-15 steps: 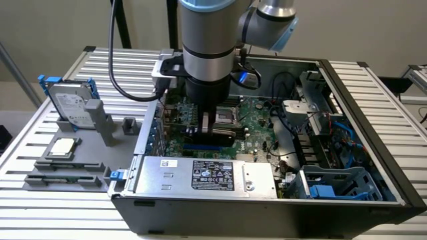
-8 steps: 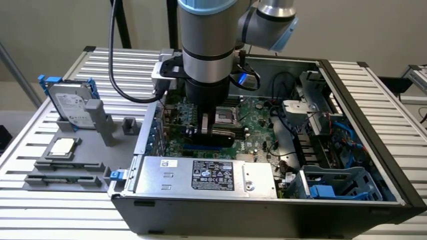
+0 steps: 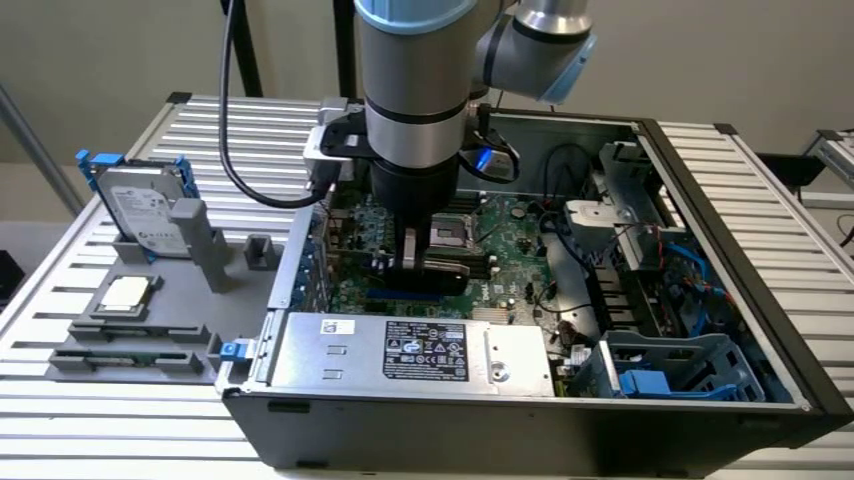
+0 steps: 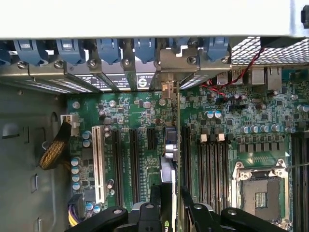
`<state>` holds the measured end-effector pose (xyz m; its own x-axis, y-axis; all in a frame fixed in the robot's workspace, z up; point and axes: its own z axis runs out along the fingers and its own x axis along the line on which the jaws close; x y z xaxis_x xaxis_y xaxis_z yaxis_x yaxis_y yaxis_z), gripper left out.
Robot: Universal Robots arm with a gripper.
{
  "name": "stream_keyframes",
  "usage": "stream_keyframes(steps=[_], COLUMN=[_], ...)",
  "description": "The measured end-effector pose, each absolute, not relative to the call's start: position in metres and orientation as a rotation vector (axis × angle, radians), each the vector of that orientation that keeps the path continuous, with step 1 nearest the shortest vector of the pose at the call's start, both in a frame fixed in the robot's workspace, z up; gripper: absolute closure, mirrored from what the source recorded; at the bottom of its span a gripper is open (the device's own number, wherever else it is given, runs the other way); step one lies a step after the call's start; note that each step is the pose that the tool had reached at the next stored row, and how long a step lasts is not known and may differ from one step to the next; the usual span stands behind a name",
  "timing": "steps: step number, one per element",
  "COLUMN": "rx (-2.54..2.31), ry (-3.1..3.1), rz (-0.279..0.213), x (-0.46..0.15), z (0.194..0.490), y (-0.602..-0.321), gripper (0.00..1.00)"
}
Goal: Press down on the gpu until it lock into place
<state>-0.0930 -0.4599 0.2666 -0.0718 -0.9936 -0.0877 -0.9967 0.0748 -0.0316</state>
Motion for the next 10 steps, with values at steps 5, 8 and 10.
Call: stream_keyframes(steps=[5,8,10], rx=[-2.083,-2.087,-2.088], ry=[2.236,2.233,2.233], rz=[0.057,0.057,0.057], x=[-0.093,-0.093,-0.093], z=[0.2654,0.2648,0.2644], y=[-0.4586,-0.4577,-0.4577], gripper=[0.74,0.74,0.74])
